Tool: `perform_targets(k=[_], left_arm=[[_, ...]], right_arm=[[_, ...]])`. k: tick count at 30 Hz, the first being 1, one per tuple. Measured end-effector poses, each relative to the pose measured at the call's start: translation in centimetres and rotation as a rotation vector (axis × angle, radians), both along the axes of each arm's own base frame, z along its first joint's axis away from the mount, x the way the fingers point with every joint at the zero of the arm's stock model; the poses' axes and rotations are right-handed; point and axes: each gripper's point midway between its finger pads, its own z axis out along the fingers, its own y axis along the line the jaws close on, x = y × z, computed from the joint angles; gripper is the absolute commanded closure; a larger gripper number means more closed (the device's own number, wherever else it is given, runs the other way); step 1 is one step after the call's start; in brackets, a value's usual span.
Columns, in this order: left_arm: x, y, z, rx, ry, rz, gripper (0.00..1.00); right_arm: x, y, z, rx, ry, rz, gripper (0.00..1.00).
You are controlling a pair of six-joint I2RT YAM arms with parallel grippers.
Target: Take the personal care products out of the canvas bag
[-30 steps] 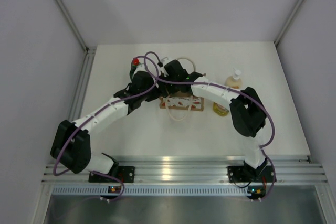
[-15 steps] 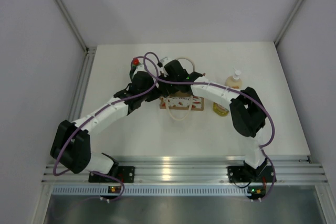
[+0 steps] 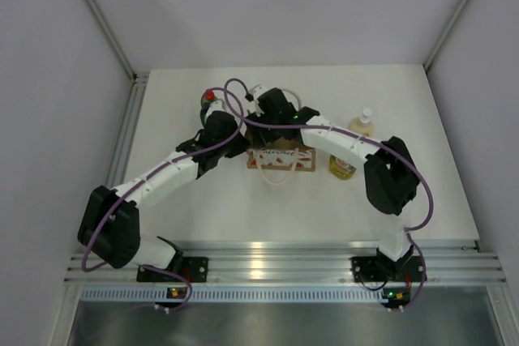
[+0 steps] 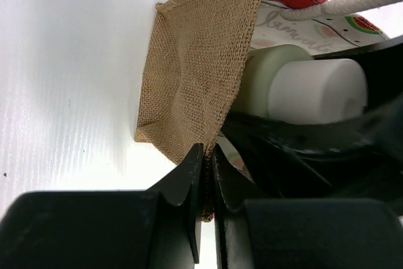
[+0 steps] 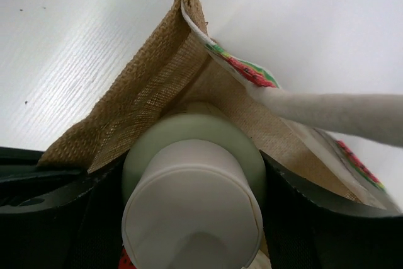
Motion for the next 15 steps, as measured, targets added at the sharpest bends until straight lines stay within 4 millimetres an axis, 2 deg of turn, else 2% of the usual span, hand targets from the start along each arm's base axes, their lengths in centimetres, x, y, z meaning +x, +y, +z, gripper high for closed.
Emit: perform_targets(k=[13,15], left_arm=[[0.0,0.0,0.0,-0.014,0.006,0.016,1.00],[0.0,0.0,0.0,-0.015,0.007,0.017,0.97]], right_arm=[[-0.8,-1.2,6.1,0.049,-0.086,0.024,1.00],[-1.1,-1.6,7.2,0.052,-0.096,0.024,1.00]])
